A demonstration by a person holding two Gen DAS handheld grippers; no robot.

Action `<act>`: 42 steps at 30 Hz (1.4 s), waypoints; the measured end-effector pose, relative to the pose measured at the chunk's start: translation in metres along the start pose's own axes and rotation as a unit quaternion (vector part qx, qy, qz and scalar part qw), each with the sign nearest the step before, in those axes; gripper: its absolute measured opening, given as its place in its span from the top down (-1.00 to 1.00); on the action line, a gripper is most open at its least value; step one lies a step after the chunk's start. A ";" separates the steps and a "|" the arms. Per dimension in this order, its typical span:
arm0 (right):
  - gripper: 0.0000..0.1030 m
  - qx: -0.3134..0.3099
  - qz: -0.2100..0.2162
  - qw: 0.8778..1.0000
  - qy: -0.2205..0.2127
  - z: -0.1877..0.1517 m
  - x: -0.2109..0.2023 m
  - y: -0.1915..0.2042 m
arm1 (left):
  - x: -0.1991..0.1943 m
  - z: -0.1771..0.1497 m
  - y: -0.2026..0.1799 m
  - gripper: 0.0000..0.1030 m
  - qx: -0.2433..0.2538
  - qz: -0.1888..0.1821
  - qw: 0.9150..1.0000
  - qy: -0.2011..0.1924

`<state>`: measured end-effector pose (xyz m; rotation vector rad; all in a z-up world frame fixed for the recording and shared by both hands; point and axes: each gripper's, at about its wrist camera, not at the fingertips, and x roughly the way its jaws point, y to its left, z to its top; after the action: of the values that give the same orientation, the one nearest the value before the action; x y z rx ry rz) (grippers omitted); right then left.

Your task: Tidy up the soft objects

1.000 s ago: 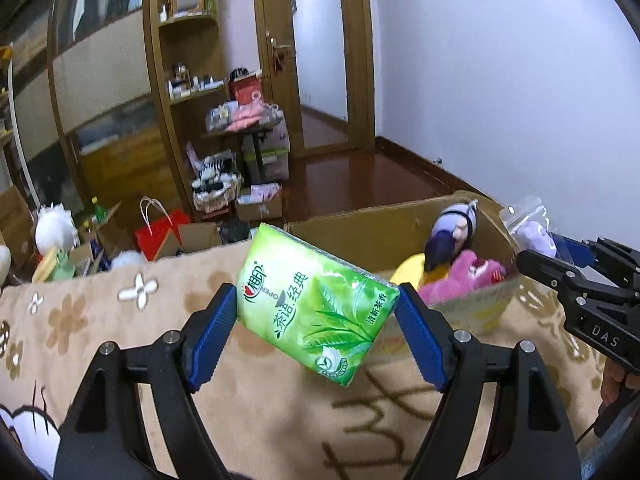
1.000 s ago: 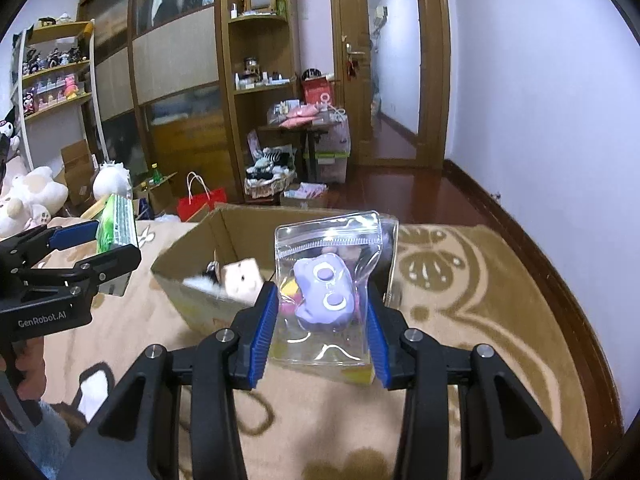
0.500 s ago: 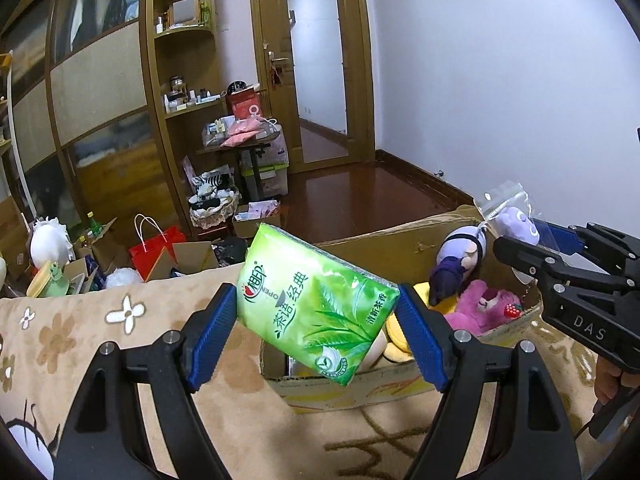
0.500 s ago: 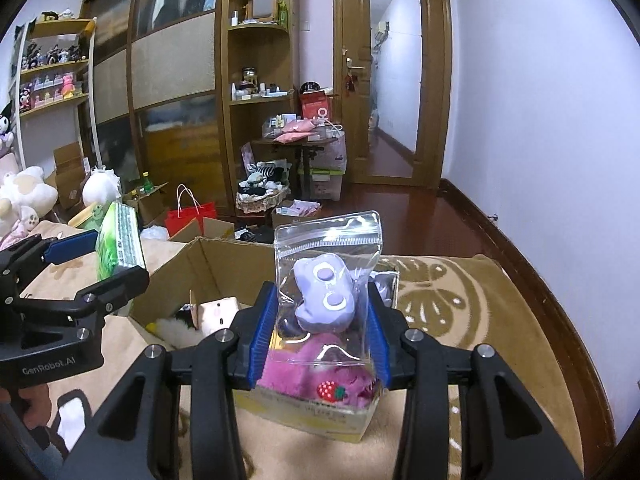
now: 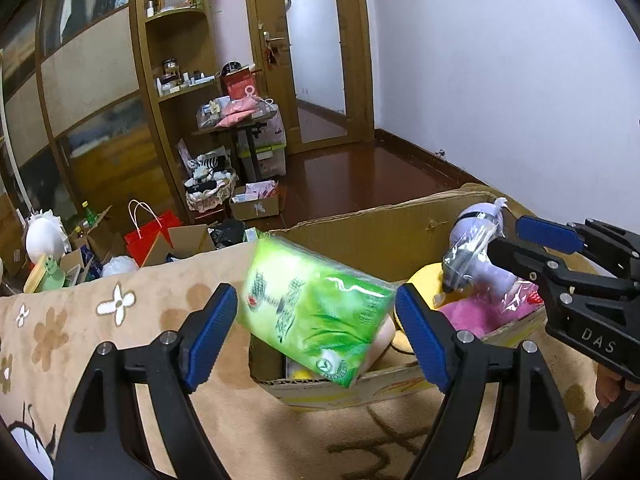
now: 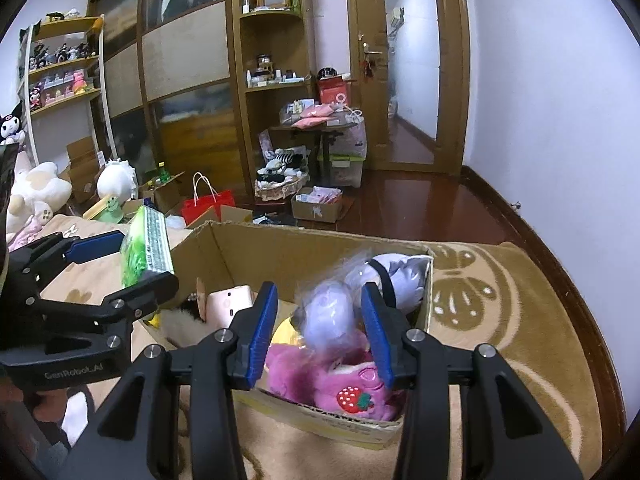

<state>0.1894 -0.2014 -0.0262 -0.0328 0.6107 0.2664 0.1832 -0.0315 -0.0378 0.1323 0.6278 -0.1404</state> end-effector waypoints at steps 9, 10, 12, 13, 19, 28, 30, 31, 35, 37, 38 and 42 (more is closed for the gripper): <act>-0.08 0.016 -0.003 1.000 -0.002 -0.001 -0.006 -0.005 | -0.005 -0.002 0.005 -0.72 0.004 0.009 1.000 -0.002; -0.11 0.017 -0.005 1.000 -0.003 -0.001 -0.009 -0.006 | -0.007 -0.003 0.005 -0.72 0.008 0.017 1.000 -0.001; -0.24 0.019 -0.007 1.000 -0.006 -0.001 -0.014 -0.006 | -0.013 -0.005 0.005 -0.72 0.014 0.028 0.999 -0.005; -0.31 0.021 -0.009 1.000 -0.009 -0.001 -0.018 -0.007 | -0.017 -0.005 0.005 -0.72 0.016 0.032 0.999 -0.008; -0.56 0.030 -0.017 0.999 -0.021 0.003 -0.041 -0.010 | -0.049 -0.013 0.012 -0.80 0.016 0.049 0.999 -0.011; -1.00 0.021 -0.030 0.998 -0.042 0.010 -0.098 -0.005 | -0.112 -0.012 0.017 -0.95 0.007 0.068 0.997 -0.041; -1.00 0.014 -0.035 0.998 -0.050 0.010 -0.112 -0.002 | -0.126 -0.012 0.016 -0.95 0.009 0.070 0.996 -0.047; -1.00 0.011 -0.038 0.998 -0.051 0.011 -0.118 -0.001 | -0.133 -0.013 0.016 -0.95 0.008 0.071 0.996 -0.049; -1.00 0.005 -0.045 0.997 -0.057 0.010 -0.139 0.003 | -0.158 -0.022 0.017 -0.97 -0.012 0.065 0.996 -0.053; -1.00 -0.001 -0.048 0.997 -0.059 0.007 -0.149 0.006 | -0.168 -0.027 0.019 -0.97 -0.021 0.060 0.997 -0.051; -1.00 -0.005 -0.049 0.997 -0.060 0.005 -0.153 0.008 | -0.172 -0.030 0.020 -0.97 -0.025 0.060 0.997 -0.049; -1.00 -0.008 -0.056 0.997 -0.059 -0.001 -0.166 0.013 | -0.183 -0.038 0.019 -0.97 -0.031 0.058 0.997 -0.047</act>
<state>0.0551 -0.2283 0.0679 -0.0670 0.4877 0.1630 0.0181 0.0103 0.0414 0.1018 0.5292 -0.0155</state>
